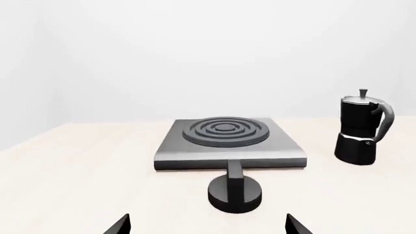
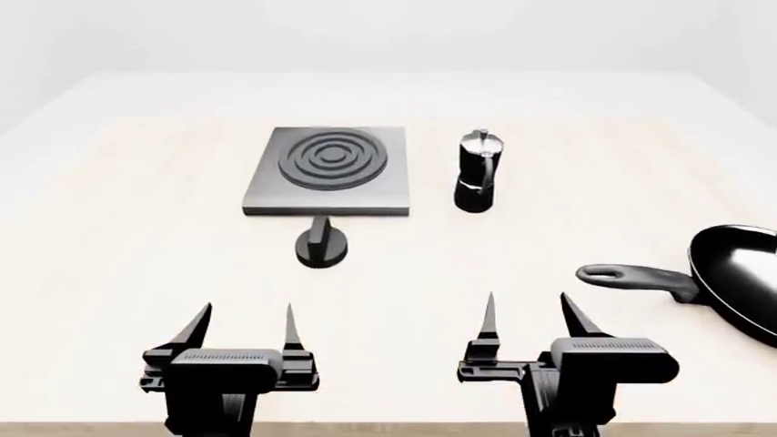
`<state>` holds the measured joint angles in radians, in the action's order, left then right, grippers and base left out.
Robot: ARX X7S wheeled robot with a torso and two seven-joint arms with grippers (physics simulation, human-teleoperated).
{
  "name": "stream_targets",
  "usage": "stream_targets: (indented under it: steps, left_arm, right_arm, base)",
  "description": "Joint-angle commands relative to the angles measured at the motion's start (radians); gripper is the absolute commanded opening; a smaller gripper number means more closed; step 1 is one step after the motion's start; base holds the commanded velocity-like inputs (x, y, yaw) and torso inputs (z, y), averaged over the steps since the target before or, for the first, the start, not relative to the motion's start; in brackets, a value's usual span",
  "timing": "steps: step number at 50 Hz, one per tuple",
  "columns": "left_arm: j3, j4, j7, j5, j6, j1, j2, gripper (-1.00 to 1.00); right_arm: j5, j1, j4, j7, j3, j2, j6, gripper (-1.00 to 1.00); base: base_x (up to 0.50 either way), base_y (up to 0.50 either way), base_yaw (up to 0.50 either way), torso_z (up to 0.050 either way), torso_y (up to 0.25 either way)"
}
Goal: Put the frying pan on the stove.
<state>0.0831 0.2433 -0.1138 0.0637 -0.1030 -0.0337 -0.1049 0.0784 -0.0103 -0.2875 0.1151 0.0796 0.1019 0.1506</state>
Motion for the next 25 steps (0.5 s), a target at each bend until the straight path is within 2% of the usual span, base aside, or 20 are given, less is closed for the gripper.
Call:
stream_targets:
  steps: [1,25]
  left_arm:
    - [0.011,0.002,-0.014,0.014,0.002,-0.002,-0.014,1.0]
    - [0.028,0.001,-0.038,0.036,0.0,-0.002,-0.036,1.0]
  right_arm:
    - [0.017,-0.001,-0.007,0.016,0.01,0.013,-0.002,1.0]
    - [0.038,0.007,0.002,0.042,0.03,0.032,-0.006,1.0]
  base:
    - [0.4,0.0,0.0,0.0,0.0]
    - [0.4,0.0,0.0,0.0,0.0]
